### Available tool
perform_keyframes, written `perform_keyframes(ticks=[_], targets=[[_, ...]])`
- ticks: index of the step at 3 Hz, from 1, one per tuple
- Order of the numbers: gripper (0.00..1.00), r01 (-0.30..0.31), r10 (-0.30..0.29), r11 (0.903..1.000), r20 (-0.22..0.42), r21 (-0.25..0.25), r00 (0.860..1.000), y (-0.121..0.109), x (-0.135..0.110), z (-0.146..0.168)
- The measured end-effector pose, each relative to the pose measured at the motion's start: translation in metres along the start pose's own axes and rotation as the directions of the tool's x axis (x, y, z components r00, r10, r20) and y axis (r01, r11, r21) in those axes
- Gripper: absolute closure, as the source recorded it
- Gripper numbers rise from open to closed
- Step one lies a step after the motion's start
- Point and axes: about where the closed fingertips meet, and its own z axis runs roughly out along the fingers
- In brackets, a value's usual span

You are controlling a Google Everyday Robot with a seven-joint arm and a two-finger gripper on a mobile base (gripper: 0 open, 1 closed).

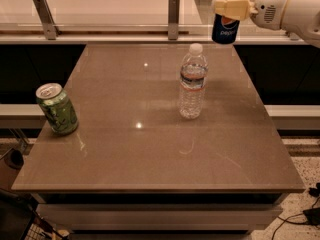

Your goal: Move pepsi can near green can

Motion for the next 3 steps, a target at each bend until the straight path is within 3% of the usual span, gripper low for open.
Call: perform_keyframes(ticks=[1, 3], targets=[[1.00, 0.009, -0.009, 0.9998, 0.007, 0.018, 1.000, 0.015, -0.022, 0.002], [1.00, 0.057, -0.056, 0.9984, 0.021, -0.006, 0.998, 0.058, -0.055, 0.021]])
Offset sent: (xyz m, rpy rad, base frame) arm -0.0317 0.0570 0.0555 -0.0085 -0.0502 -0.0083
